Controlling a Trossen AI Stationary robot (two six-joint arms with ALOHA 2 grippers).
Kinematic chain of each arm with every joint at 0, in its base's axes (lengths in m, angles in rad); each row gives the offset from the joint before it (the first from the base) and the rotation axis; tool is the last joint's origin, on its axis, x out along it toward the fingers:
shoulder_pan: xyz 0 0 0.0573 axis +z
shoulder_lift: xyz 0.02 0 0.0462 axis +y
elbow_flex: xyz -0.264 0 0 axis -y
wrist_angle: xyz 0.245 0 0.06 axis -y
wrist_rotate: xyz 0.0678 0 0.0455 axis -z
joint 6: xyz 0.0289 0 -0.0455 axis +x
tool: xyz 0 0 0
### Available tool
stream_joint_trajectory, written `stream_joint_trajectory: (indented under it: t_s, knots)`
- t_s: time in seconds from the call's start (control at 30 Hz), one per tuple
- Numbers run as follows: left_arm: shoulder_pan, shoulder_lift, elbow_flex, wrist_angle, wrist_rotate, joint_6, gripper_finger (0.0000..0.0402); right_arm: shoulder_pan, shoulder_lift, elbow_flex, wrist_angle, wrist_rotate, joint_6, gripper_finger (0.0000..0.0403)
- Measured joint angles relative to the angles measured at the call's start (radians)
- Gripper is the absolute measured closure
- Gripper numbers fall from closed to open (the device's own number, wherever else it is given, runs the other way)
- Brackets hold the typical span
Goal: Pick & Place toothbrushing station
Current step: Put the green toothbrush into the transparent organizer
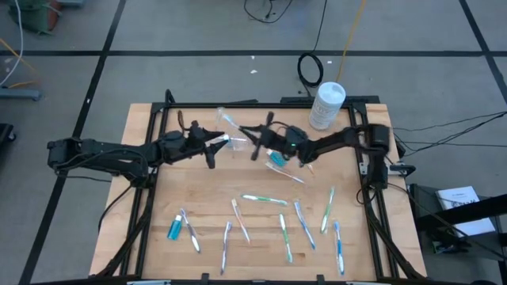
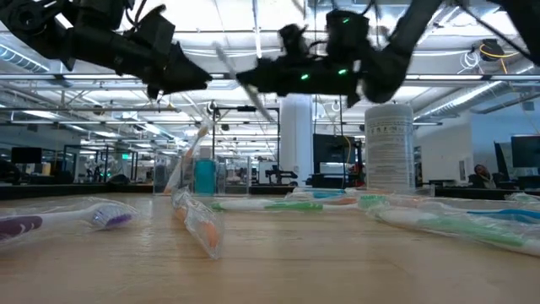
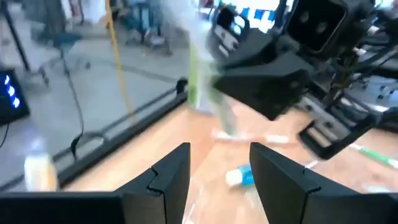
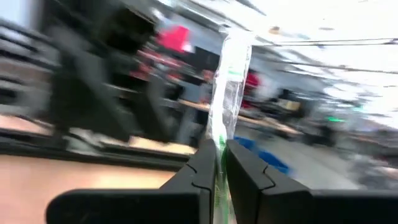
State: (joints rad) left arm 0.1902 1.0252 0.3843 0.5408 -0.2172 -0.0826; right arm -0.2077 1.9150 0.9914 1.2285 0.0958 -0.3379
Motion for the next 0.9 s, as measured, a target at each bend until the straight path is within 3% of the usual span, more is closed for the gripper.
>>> stream_joint_trajectory:
  t_s: [0.13, 0.2, 0.3, 0.5, 0.63, 0.77, 0.9]
  knots:
    - [0.000, 0.017, 0.000, 0.144, 0.181, 0.070, 0.0229, -0.001, -0.126, -0.151, 0.001, -0.264, 0.134, 0.0385]
    - [-0.001, 0.053, 0.001, 0.232, 0.271, 0.066, 0.0229, 0.008, -0.172, -0.209, 0.000, -0.302, 0.186, 0.0385]
    - [-0.004, 0.116, 0.020, 0.297, 0.366, 0.036, 0.0226, 0.024, -0.225, -0.269, 0.004, -0.305, 0.208, 0.0385]
    - [-0.004, 0.297, 0.156, 0.238, 0.358, 0.002, 0.0183, 0.066, -0.260, -0.293, 0.002, -0.308, 0.195, 0.0385]
    - [-0.021, 0.386, 0.260, 0.234, 0.445, 0.057, 0.0155, 0.078, -0.259, -0.295, -0.011, -0.315, 0.190, 0.0385]
    - [-0.038, 0.411, 0.311, 0.218, 0.519, 0.118, 0.0145, 0.072, -0.259, -0.294, -0.005, -0.286, 0.154, 0.0387]
    - [-0.039, 0.411, 0.314, 0.169, 0.485, 0.122, 0.0152, 0.065, -0.288, -0.306, -0.005, -0.272, 0.124, 0.0387]
